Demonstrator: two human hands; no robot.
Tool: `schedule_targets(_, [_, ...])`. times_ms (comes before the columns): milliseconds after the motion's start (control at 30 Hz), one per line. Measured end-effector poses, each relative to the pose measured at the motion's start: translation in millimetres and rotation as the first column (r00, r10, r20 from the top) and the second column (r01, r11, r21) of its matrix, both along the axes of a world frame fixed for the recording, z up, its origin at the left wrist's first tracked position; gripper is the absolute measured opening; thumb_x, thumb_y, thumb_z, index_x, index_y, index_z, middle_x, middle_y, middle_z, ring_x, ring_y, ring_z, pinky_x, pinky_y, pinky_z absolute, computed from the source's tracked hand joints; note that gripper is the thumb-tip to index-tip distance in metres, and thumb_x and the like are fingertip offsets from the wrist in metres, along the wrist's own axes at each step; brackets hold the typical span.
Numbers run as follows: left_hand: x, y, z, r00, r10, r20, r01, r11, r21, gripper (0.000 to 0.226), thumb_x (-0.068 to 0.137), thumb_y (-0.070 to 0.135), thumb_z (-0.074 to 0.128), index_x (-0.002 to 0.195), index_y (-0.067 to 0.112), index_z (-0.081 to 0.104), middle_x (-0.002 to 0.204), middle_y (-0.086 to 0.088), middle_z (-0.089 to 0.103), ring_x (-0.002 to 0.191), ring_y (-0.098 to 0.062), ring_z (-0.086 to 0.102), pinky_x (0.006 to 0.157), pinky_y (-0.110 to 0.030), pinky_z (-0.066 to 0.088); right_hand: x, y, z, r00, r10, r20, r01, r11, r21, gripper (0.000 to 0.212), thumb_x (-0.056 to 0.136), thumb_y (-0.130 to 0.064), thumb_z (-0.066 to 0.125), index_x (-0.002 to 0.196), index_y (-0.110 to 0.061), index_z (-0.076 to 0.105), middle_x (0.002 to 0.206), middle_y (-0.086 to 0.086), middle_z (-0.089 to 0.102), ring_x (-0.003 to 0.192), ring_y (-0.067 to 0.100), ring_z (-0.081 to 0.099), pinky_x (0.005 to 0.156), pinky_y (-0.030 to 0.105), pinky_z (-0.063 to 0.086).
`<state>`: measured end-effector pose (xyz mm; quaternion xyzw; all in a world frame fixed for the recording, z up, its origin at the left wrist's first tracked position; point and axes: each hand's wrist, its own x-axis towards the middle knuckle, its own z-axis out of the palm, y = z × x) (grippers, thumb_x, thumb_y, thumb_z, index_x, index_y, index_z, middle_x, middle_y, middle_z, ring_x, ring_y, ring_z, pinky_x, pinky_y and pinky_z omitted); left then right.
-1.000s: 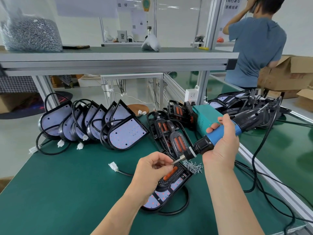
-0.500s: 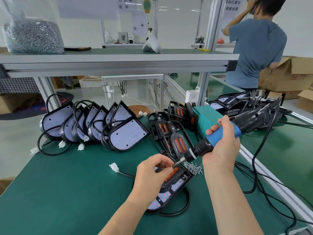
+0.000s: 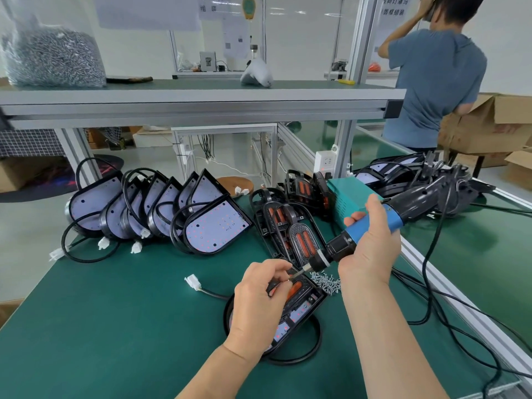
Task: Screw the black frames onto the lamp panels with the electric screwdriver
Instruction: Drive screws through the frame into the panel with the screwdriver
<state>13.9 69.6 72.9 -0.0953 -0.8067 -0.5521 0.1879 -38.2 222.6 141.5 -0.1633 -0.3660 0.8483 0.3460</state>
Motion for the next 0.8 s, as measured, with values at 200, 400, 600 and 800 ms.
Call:
schedule_targets(200, [-15.0, -18.6, 0.4, 0.997, -0.023, 0.068, 0.038, 0.974, -0.224, 0.053, 0.078, 0.025, 0.080, 0.123, 0.037, 0.055, 0.108, 0.025, 0.056, 0.113, -0.006, 0.051, 0.099, -0.023, 0.039, -9.0, 2.7, 5.0, 0.998, -0.033, -0.053, 0.035, 0.999, 0.035, 0.015, 0.091, -0.024, 0.074, 0.096, -0.018, 0.061, 0.058, -0.009, 0.060, 0.054, 0.008, 0.060, 0.059, 0.020, 0.053])
schedule_targets(400, [-55.5, -40.3, 2.1, 0.863, 0.081, 0.499, 0.183, 0.870, -0.457, 0.083, 0.081, 0.064, 0.068, 0.144, 0.015, 0.042, 0.142, -0.004, 0.048, 0.127, -0.021, 0.048, 0.100, -0.031, 0.040, -20.0, 7.5, 10.0, 0.996, -0.050, -0.074, 0.056, 0.995, 0.081, 0.019, 0.089, -0.027, 0.075, 0.095, -0.016, 0.060, 0.062, -0.005, 0.061, 0.056, 0.014, 0.060, 0.060, 0.025, 0.053])
schedule_targets(600, [-79.6, -36.7, -1.1, 0.694, -0.106, 0.712, 0.452, 0.833, -0.318, 0.098, 0.085, 0.063, 0.066, 0.156, 0.008, 0.027, 0.162, -0.005, 0.030, 0.145, -0.022, 0.035, 0.109, -0.027, 0.031, -29.5, -2.5, 15.1, 0.993, -0.035, -0.116, 0.053, 0.986, 0.158, 0.018, 0.086, -0.023, 0.075, 0.089, -0.015, 0.060, 0.062, -0.003, 0.058, 0.057, 0.014, 0.057, 0.057, 0.026, 0.052])
schedule_targets(800, [-81.8, -32.3, -3.4, 0.712, -0.112, 0.694, 0.487, 0.790, -0.373, 0.077, 0.087, 0.059, 0.067, 0.142, 0.008, 0.048, 0.139, -0.001, 0.054, 0.119, -0.017, 0.054, 0.098, -0.029, 0.042, -37.5, -17.1, 5.2, 0.994, 0.009, -0.110, 0.018, 0.971, 0.240, 0.018, 0.087, -0.019, 0.075, 0.089, -0.011, 0.058, 0.071, 0.006, 0.057, 0.058, 0.016, 0.055, 0.056, 0.026, 0.052])
